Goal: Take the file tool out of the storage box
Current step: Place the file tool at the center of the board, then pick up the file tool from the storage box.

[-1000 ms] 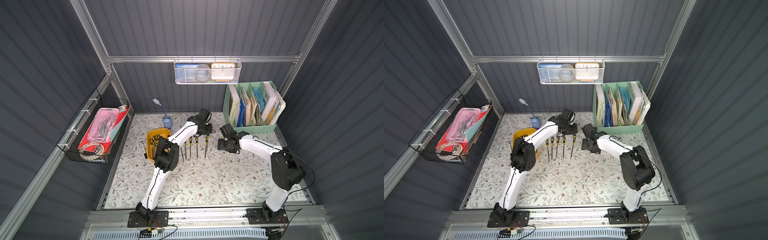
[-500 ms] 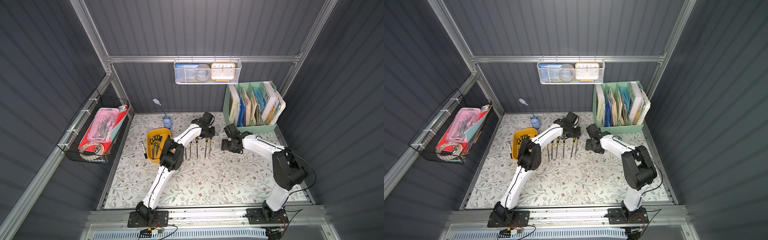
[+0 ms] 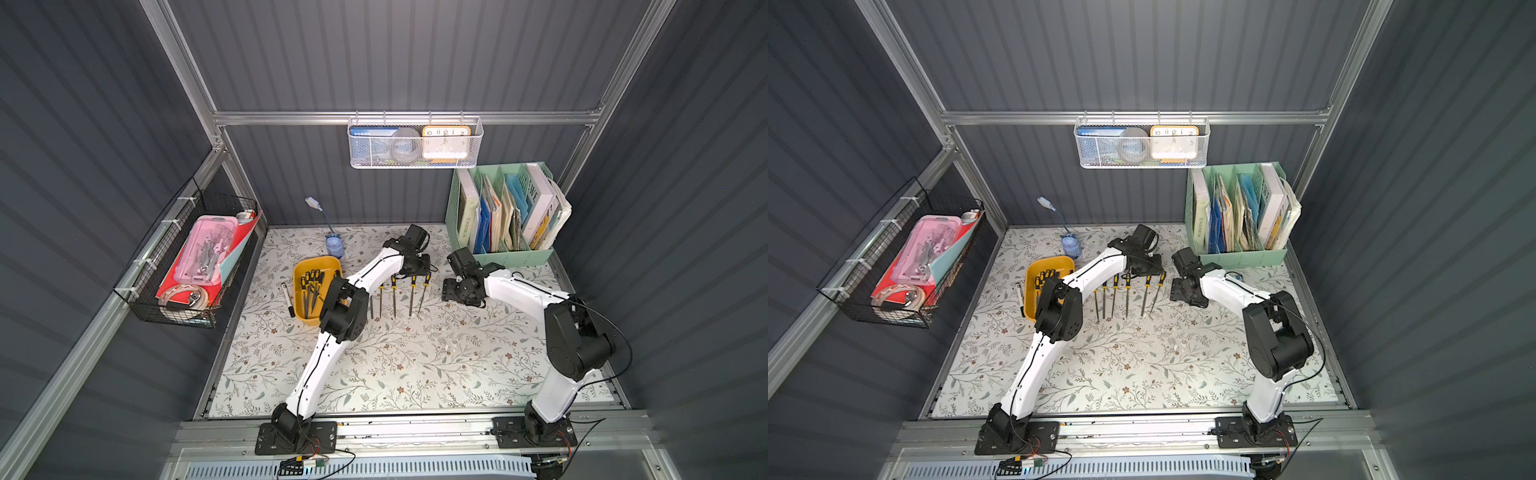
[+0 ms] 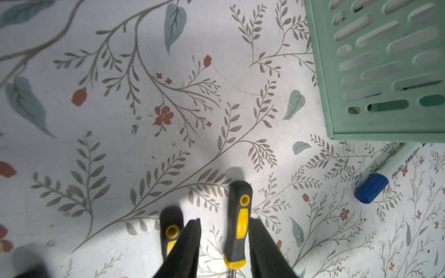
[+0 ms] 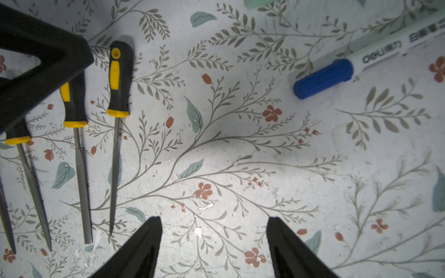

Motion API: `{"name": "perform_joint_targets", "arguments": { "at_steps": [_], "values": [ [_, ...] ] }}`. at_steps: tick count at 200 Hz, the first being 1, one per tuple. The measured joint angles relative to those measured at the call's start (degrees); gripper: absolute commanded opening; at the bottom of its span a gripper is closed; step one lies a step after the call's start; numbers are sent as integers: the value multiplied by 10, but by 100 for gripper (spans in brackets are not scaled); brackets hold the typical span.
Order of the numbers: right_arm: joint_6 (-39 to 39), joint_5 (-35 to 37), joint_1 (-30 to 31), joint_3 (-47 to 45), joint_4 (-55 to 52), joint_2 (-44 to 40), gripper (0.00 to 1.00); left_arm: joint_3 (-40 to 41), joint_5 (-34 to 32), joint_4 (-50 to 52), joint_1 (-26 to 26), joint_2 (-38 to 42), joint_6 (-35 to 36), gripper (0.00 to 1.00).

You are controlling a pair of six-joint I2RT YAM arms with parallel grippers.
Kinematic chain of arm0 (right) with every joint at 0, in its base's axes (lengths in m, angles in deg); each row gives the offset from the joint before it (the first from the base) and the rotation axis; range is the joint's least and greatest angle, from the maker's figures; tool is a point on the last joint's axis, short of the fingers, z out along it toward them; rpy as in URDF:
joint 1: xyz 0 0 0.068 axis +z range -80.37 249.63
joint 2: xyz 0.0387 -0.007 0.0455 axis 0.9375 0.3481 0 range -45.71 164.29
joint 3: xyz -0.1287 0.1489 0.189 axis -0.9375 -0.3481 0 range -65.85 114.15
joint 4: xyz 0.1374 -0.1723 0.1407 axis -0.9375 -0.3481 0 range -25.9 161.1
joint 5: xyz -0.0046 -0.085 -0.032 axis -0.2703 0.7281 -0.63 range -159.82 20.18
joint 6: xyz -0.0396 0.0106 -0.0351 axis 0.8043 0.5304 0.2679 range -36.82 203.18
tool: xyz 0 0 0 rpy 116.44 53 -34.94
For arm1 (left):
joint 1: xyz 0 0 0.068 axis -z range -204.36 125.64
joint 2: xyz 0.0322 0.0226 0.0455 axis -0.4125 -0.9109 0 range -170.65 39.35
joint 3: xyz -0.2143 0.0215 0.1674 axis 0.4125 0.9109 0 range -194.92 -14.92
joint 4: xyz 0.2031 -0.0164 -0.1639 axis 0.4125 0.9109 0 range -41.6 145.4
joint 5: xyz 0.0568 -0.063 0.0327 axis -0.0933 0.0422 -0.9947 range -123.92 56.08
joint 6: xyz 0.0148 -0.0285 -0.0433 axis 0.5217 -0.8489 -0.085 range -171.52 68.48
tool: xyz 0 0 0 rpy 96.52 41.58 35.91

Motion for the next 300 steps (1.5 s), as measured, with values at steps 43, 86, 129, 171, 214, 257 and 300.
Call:
{"name": "perform_joint_targets", "arguments": {
  "at_steps": [43, 86, 129, 171, 214, 257, 300],
  "values": [
    [0, -11, 0, 0, 3, 0, 74, 23, -19, 37, -52, 62, -2, 38],
    [-7, -24, 2, 5, 12, 14, 74, 155, -85, 58, -200, 262, 1, 30],
    [-14, -32, 9, 22, 16, 39, 74, 285, -115, 62, -251, 325, 19, 28],
    [-18, -37, 11, 36, 21, 53, 74, 339, -125, 66, -269, 306, 48, 29],
    [-24, -36, 11, 36, 22, 55, 74, 340, -144, 62, -302, 283, 63, 29],
    [-30, -36, 12, 36, 22, 55, 74, 332, -159, 60, -306, 240, 80, 29],
    [-32, -36, 12, 36, 21, 55, 74, 322, -161, 59, -306, 214, 90, 29]
  ]
}}
